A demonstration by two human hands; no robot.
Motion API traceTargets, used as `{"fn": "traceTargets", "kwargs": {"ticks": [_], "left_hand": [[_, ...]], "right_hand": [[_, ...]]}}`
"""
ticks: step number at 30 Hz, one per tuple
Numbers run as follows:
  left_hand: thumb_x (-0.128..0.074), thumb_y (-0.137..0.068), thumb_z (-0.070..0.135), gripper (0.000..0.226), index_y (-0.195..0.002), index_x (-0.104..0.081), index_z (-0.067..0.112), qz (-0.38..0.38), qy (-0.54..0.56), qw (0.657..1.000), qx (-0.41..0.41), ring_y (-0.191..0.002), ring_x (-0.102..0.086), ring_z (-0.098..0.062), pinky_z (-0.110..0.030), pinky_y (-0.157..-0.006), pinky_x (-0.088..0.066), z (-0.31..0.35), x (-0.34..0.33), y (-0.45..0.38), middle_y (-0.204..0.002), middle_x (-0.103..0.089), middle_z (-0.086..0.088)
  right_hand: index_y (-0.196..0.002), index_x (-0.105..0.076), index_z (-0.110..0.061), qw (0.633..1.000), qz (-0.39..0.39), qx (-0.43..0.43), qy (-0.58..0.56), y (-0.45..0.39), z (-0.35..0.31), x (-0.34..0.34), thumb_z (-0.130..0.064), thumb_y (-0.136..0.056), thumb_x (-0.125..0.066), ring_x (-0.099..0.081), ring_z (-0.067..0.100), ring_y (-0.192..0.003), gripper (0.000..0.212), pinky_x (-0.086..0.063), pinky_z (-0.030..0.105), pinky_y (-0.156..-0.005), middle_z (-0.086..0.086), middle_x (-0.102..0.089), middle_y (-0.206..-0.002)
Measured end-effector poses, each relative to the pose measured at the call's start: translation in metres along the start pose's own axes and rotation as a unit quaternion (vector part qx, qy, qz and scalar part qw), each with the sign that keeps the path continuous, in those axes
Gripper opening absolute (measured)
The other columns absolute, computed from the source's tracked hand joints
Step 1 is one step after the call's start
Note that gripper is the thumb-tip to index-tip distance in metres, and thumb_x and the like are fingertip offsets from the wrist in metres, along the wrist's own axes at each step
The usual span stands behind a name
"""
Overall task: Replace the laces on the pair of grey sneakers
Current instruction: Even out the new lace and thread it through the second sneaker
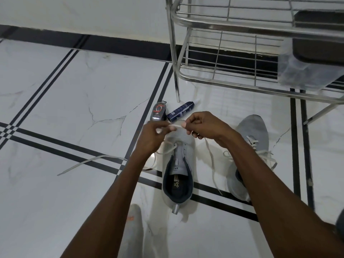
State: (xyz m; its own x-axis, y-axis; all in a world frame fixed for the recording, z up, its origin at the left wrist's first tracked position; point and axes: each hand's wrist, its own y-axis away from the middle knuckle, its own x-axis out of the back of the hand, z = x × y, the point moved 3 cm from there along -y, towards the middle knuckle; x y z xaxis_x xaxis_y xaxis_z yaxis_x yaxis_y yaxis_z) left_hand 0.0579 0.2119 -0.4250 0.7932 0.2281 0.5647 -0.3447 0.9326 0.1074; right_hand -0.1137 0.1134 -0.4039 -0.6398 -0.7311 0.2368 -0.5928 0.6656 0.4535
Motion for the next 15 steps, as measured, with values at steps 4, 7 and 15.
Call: {"fn": "traceTargets", "kwargs": {"ticks": [4,7,15], "left_hand": [[-0.068,-0.09,0.05,0.035,-0.108,-0.079,0.022,0.181,-0.09,0.96,0.194,-0.11,-0.068,-0.028,-0.049,-0.1,-0.05,-0.053,0.038,0.01,-0.109,-0.077,-0.005],[-0.084,-0.08,0.041,0.06,-0.133,-0.065,0.02,0.084,-0.069,0.992,0.058,-0.128,-0.055,-0.016,-0.037,-0.109,-0.042,-0.043,0.03,0.003,-0.134,-0.064,-0.002],[-0.074,-0.092,0.031,0.014,-0.095,-0.083,0.019,-0.009,0.009,1.0,0.002,-0.081,-0.071,-0.005,-0.022,-0.077,-0.052,-0.013,0.0,0.01,-0.086,-0.078,0.007]], "right_hand": [[-0.094,-0.066,-0.01,1.0,0.006,-0.016,0.017,0.002,0.008,0.009,-0.027,-0.093,-0.07,-0.056,0.01,-0.061,0.017,-0.042,0.025,-0.055,0.0,-0.074,-0.077],[-0.098,-0.066,-0.006,1.0,-0.01,-0.016,0.012,0.002,0.009,0.002,-0.026,-0.093,-0.071,-0.056,0.011,-0.064,0.022,-0.041,0.024,-0.056,-0.001,-0.074,-0.077],[-0.099,-0.068,-0.003,1.0,0.007,-0.017,0.011,0.001,0.009,-0.001,-0.027,-0.091,-0.074,-0.055,0.011,-0.063,0.026,-0.041,0.026,-0.058,0.001,-0.074,-0.075]]}}
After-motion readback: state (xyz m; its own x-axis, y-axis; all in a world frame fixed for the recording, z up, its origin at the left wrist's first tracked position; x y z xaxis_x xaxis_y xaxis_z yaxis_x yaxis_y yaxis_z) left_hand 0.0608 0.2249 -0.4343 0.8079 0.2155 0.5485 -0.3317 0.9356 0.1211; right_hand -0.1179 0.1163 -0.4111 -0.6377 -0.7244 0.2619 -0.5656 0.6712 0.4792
